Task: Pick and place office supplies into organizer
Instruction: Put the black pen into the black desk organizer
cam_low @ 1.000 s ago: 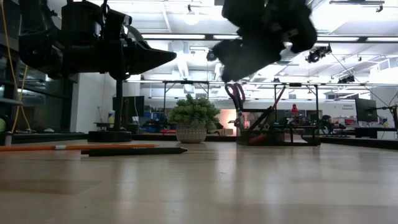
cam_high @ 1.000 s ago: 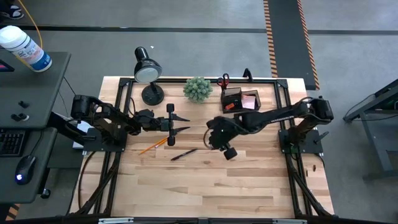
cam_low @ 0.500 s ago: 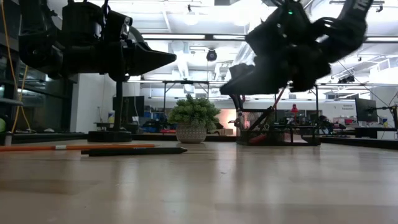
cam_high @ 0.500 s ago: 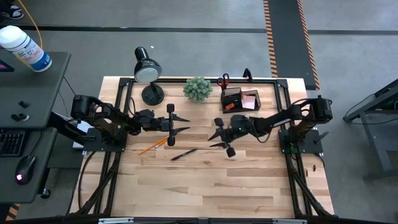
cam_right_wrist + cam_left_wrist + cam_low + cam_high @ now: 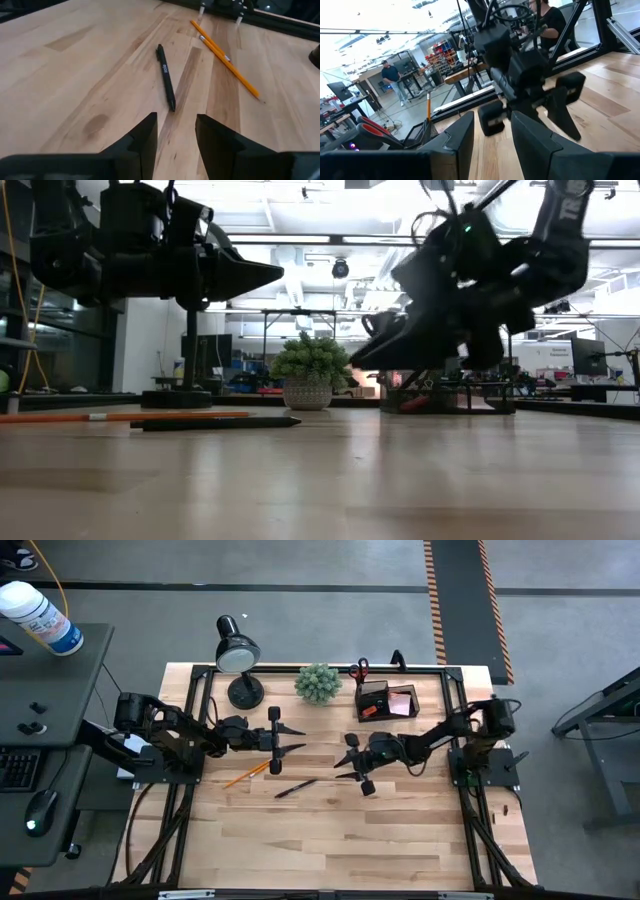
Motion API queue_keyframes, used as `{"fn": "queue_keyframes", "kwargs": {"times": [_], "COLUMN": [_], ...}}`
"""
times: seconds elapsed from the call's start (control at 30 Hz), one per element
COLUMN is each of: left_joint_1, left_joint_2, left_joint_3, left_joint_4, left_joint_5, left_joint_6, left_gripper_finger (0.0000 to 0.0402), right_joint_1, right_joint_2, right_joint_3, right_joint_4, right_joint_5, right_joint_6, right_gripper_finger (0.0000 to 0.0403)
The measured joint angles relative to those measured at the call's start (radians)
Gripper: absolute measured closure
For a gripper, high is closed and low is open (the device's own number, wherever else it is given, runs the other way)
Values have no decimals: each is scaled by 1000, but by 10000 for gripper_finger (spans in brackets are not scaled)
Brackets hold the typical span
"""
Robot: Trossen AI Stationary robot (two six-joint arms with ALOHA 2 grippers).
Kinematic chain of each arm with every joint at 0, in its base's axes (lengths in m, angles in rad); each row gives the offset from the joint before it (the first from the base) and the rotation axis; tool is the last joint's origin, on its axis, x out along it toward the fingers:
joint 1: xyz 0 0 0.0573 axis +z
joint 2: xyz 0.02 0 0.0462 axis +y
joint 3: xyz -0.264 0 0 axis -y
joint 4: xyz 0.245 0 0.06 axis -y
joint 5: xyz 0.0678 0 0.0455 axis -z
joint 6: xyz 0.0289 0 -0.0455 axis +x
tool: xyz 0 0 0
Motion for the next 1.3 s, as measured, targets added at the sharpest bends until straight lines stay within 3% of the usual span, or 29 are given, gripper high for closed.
{"fn": "queue_keyframes", "kwargs": {"times": [0.47,1.0,1.3], "left_joint_1": [0,0,0], "left_joint_2": [0,0,0], "left_joint_3": [0,0,0], "left_joint_4": [0,0,0], "left_joint_5": [0,0,0], "left_joint_6": [0,0,0], "left_gripper_finger": [284,284,284], "right_joint_1": [-28,-28,-28], "right_joint_2": [303,439,444], "right_joint_3": [226,411,417], "right_joint_4": [61,-39,-59], "right_joint_5": [-153,-182,-217], "right_joint_6": [16,9,5], "right_gripper_finger": [279,283,377]}}
